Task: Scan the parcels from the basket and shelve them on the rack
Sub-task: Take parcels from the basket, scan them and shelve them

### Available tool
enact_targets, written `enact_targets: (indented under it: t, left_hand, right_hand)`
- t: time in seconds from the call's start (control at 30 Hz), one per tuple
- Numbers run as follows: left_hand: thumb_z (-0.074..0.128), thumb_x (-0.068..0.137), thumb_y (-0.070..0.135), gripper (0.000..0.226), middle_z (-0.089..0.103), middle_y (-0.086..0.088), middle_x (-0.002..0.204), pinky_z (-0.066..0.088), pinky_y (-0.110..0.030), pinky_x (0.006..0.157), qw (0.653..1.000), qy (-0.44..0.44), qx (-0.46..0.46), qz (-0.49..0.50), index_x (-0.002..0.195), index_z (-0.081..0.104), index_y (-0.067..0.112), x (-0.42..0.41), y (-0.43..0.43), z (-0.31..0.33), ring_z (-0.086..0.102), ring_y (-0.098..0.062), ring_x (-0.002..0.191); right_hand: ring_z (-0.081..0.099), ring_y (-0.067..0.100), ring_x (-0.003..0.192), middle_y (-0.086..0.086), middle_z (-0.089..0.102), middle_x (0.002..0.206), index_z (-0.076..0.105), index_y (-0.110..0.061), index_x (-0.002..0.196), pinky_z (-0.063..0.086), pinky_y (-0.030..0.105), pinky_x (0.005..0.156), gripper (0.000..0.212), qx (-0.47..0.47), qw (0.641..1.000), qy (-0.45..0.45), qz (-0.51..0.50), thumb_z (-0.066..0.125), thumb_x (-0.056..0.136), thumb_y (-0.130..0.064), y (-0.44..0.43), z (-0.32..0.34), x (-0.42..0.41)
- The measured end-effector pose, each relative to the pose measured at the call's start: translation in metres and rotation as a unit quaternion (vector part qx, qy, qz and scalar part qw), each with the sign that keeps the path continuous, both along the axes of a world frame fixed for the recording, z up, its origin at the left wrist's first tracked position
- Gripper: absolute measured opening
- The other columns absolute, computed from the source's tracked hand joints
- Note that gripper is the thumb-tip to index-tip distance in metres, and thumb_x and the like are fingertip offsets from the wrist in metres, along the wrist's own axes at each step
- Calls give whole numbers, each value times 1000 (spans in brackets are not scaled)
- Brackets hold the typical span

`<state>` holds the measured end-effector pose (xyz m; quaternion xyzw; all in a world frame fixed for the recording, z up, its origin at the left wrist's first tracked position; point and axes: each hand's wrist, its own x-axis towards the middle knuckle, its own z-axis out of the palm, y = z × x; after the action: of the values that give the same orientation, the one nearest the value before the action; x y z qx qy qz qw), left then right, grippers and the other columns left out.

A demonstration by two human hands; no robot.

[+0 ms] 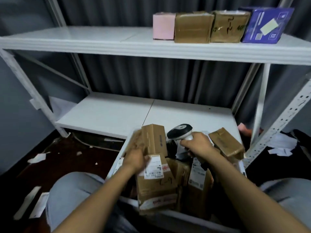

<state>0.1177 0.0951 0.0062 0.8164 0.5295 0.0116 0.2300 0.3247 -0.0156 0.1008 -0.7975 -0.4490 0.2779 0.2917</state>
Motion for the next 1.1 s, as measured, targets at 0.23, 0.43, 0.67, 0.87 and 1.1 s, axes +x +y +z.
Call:
enact_targets:
  t: [0.23, 0.43, 0.67, 0.87, 1.1]
  left_hand:
    - [54, 92, 44, 68, 27, -22, 149, 32, -35, 109, 999, -3, -35, 40, 145, 30, 9, -5, -44, -46, 33, -37, 135]
    - [68, 80, 42, 89, 45, -10, 141, 41, -30, 101, 964, -173, -99, 177, 148, 22, 7, -9, -66, -55, 48, -29, 127]
    - [65, 87, 10, 42, 69, -2, 110, 50, -30, 87, 807, -424, -269, 309, 125, 54, 23, -14, -89, -48, 64, -19, 98]
    - [61, 90, 13, 47, 72, -3, 111, 54, -40, 90, 743, -497, -338, 295, 129, 50, 39, -19, -101, -44, 68, -25, 102]
    - [59, 89, 19, 58, 63, -4, 128, 42, -60, 101, 661, -593, -390, 245, 132, 42, 55, -2, -110, -22, 57, -32, 120]
  right_hand:
    - [54, 14, 54, -2, 58, 59, 59, -15, 65, 52, 35, 61, 20, -41, 999, 6, 27, 70, 82, -20, -28, -53, -9]
    - [52, 6, 69, -4, 60, 79, 61, -20, 87, 35, 15, 55, 13, -38, 995, 22, 95, 69, 87, -30, -27, -68, -26]
    - [62, 19, 96, 2, 68, 100, 69, -17, 109, 49, 32, 80, 28, -38, 991, 124, 46, 75, 82, -25, -25, -96, -39]
    - [65, 15, 87, -6, 70, 87, 69, -24, 96, 47, 27, 68, 13, 18, 985, 169, -6, 74, 84, -27, -27, -90, -31]
    - [63, 10, 81, -4, 69, 86, 68, -19, 96, 51, 34, 74, 13, 113, 971, 198, -67, 72, 85, -24, -23, -53, -14]
